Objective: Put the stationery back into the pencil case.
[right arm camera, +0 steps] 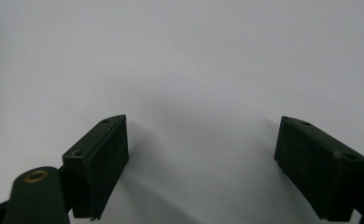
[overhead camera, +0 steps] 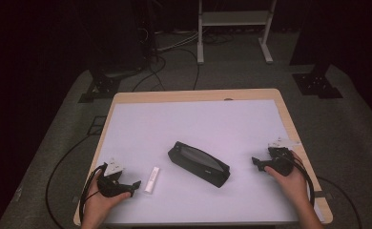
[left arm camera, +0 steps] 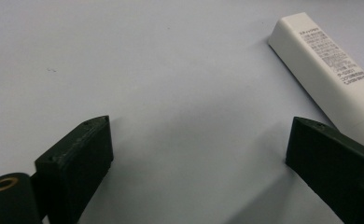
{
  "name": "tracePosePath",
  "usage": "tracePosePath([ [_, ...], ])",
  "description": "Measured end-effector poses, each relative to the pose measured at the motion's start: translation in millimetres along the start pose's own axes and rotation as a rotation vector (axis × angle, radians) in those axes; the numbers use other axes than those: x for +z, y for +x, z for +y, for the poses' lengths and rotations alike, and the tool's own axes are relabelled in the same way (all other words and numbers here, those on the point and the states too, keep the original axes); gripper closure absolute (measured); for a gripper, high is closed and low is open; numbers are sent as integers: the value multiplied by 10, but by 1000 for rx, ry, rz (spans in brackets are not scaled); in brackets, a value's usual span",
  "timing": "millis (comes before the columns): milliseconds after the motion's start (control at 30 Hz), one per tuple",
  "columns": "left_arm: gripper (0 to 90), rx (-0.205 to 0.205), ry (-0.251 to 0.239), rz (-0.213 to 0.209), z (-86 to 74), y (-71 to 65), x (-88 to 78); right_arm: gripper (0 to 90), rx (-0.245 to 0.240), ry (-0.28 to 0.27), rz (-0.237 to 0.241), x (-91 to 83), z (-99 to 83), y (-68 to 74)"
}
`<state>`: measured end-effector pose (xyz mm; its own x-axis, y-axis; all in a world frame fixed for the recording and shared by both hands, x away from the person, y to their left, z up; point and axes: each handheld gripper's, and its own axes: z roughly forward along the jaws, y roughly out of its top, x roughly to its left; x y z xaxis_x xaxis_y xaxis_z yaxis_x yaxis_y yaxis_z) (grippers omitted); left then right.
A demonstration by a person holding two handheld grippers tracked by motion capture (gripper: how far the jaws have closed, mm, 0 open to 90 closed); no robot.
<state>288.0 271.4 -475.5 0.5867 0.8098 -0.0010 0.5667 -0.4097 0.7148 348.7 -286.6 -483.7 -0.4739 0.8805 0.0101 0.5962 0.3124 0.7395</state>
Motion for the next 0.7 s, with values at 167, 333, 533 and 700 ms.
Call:
tracePosePath([
  [167,143,-10,0,1,20,1,-48,163,-1,0,0,0,-1,1],
  [333,207,-23,-3,-1,85,-33,-96,163,-1,0,0,0,-1,1],
  [533,266,-30,1,-6,144,-68,-133,163,-1,0,0,0,-2,1],
  [700,310,-56,16,-14,194,-95,-166,163,-1,0,-1,0,-1,1],
])
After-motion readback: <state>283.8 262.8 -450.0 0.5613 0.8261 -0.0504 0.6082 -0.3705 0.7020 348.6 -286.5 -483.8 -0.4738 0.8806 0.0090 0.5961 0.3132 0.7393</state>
